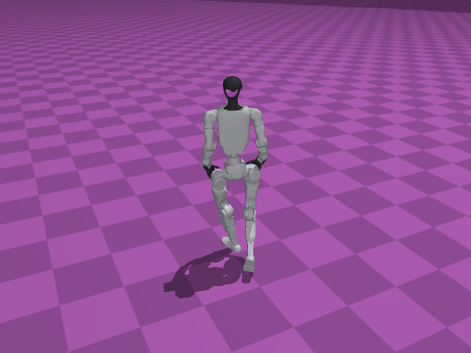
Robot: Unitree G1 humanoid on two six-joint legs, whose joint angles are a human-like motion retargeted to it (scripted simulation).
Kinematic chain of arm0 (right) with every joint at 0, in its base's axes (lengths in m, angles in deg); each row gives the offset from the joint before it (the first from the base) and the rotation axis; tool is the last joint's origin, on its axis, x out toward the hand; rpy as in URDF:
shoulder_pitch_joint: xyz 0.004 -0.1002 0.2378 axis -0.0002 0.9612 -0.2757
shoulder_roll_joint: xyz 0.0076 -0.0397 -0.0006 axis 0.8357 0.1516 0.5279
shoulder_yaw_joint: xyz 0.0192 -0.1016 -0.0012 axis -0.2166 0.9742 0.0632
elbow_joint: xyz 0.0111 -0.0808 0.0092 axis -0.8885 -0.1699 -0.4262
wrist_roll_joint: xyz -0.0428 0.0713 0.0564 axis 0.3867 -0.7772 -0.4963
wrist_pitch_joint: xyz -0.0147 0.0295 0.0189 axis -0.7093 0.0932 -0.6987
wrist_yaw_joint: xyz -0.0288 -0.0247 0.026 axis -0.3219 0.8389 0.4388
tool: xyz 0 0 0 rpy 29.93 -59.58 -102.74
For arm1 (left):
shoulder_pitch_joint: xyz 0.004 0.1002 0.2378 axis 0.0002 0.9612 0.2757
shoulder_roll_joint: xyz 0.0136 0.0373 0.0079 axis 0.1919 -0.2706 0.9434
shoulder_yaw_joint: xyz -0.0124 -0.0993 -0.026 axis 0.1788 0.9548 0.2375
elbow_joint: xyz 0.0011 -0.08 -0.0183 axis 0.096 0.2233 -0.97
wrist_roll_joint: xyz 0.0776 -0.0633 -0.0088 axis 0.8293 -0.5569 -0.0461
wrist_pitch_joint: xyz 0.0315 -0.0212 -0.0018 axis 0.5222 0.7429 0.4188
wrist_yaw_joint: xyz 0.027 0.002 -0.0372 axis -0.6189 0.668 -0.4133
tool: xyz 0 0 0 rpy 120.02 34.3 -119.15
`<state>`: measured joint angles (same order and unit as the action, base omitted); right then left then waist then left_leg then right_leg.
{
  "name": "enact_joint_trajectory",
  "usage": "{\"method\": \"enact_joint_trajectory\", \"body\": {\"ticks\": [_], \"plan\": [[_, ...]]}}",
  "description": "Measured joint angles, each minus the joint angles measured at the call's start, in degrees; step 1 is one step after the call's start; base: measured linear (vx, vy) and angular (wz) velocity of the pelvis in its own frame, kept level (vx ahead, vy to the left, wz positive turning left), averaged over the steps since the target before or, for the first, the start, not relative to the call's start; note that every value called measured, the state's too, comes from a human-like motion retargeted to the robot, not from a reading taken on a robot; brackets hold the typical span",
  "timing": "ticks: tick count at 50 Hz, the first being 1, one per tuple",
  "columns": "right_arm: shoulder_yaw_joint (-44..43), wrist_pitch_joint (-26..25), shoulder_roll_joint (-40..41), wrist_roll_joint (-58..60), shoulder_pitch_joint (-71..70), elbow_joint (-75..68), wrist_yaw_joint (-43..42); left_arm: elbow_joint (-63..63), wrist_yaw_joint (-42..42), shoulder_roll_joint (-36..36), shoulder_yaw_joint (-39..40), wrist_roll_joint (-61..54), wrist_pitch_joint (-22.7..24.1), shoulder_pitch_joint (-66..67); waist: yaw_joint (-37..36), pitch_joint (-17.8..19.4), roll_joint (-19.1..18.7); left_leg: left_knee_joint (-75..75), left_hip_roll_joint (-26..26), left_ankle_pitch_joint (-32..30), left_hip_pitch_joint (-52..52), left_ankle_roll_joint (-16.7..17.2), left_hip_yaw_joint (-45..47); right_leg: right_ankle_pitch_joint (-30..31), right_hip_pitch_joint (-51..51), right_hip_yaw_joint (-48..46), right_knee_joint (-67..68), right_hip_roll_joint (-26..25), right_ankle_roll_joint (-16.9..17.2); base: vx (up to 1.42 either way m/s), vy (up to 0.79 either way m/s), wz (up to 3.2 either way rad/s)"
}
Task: Walk run
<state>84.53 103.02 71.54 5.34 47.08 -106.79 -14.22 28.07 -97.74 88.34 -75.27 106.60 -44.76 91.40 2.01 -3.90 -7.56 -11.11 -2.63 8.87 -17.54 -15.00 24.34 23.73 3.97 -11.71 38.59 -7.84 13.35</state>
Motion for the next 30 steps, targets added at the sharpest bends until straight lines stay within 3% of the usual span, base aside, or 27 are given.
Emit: {"method": "enact_joint_trajectory", "body": {"ticks": [3,5,8,10,13,16,17,18,20,23,24,25,27,28,30], "plan": [[-1.48,0.68,-0.29,1.04,0.9,2.02,-2.82,-1.52,0.76,0.94,-2.5,3.21,-0.29,-0.84,-0.32,-0.15,-2.72,1.56,1.41,0.14,3.3,0.0,-5.82,-7.63,4.82,4.98,2.43,-2.12,-5.31,0.66,0.24,2.21],[-3.09,2.35,0.22,-2.17,1.63,3.11,-6.62,-2.93,2.65,1.4,-4.09,4.95,1.02,-0.76,1.17,-0.36,-4.02,2.77,3.25,-0.3,4.95,0.0,-12.34,-12.16,7.89,5.6,1.38,0.12,-8.94,0.58,0.19,3.01],[-4.29,5.22,1.06,-10.61,2.74,3.62,-10.69,-4.2,3.19,2.12,-5.93,3.75,4.44,-0.63,5.39,-1.27,-5.44,3.17,5.88,-0.69,6.0,0.0,-23.98,-17.9,12.63,0.85,-4.05,7.74,-17.05,0.63,0.05,3.38],[-4.9,6.25,1.61,-15.13,3.31,3.29,-10.94,-3.85,1.76,2.22,-6.13,2.3,5.64,-0.83,7.19,-1.89,-4.62,3.06,8.42,-0.65,6.83,0.0,-30.25,-18.7,14.87,1.41,-11.71,9.96,-19.42,0.51,-0.13,2.98],[-5.62,4.92,2.04,-16.96,3.82,2.3,-8.44,-2.27,-0.82,2.13,-5.2,1.23,4.9,-1.29,8.88,-2.13,-1.56,1.92,13.19,0.02,8.85,0.0,-38.32,-17.78,17.61,10.49,-24.6,10.55,-17.19,0.68,-0.19,2.69],[-5.46,2.84,1.39,-14.06,3.6,2.82,-5.59,-1.3,-1.83,2.14,-3.57,0.22,4.07,-1.97,8.5,-0.92,1.26,1.03,16.33,0.8,12.36,0.0,-43.22,-18.12,20.21,18.8,-35.37,10.67,-12.8,0.71,-0.22,1.7],[-5.26,2.54,1.04,-12.51,3.42,3.36,-5.09,-1.16,-1.54,2.15,-3.14,-0.22,4.08,-2.11,8.14,-0.18,1.71,0.8,16.64,0.97,13.8,0.0,-44.06,-19.13,20.84,19.85,-38.27,10.31,-9.94,0.8,-0.2,0.99],[-4.92,2.58,0.62,-10.99,3.29,3.93,-5.06,-1.07,-0.86,2.15,-2.97,-0.71,4.24,-2.04,8.09,0.68,1.87,0.35,16.7,1.12,15.34,0.0,-44.61,-20.92,21.22,19.59,-40.51,10.01,-4.95,0.75,-0.21,0.72],[-3.67,2.88,-0.62,-8.25,2.89,4.59,-5.28,-0.58,0.62,1.9,-2.78,-1.81,4.44,-1.58,6.81,2.73,2.25,-0.54,16.38,1.22,19.26,0.0,-42.82,-23.3,20.82,11.1,-41.82,8.92,1.65,0.82,-0.17,0.35],[-3.34,4.0,-2.71,-5.18,3.63,5.06,-4.57,0.83,0.27,0.95,-4.62,-2.93,4.61,-0.85,9.25,2.88,1.0,-0.34,17.75,-4.81,23.36,0.0,-41.83,-21.87,19.23,12.08,-38.28,9.35,-3.69,0.9,0.31,1.16],[-3.71,4.65,-3.26,-5.47,4.17,5.05,-4.59,1.28,-0.79,0.65,-5.42,-2.69,4.71,-0.76,10.69,2.73,0.28,-1.43,18.02,-7.79,24.33,0.82,-41.7,-20.98,18.87,11.31,-36.23,10.55,-3.58,0.98,0.31,1.85],[-4.19,5.37,-3.65,-6.34,4.8,4.98,-4.8,1.68,-2.08,0.4,-6.25,-2.16,4.82,-0.69,12.43,2.6,-0.53,-3.12,18.14,-11.08,25.12,2.06,-41.76,-20.34,18.57,9.01,-34.03,12.58,-2.23,1.08,0.05,2.33],[-4.84,6.65,-3.1,-11.44,6.42,4.22,-5.75,1.8,-3.72,0.75,-7.34,1.0,4.54,0.02,15.44,2.1,-2.34,-10.19,15.83,-21.4,23.63,9.65,-40.3,-21.83,16.96,16.06,-31.35,10.81,-3.76,1.11,-0.24,2.14],[-5.16,7.63,-2.76,-14.5,6.96,3.6,-5.58,1.59,-3.38,0.93,-7.7,3.12,4.15,0.38,15.15,1.62,-3.12,-14.36,14.17,-26.94,21.59,15.2,-36.75,-23.53,16.27,17.02,-30.05,9.74,-6.31,0.91,-0.25,1.51],[-5.99,7.73,-2.15,-19.15,7.18,2.26,-5.73,1.06,0.0,1.02,-8.86,7.01,3.33,0.58,15.66,0.92,-3.79,-25.47,8.91,-32.67,15.4,25.76,-27.98,-26.41,14.96,9.54,-27.95,11.47,-10.07,0.78,-0.17,1.51]]}}
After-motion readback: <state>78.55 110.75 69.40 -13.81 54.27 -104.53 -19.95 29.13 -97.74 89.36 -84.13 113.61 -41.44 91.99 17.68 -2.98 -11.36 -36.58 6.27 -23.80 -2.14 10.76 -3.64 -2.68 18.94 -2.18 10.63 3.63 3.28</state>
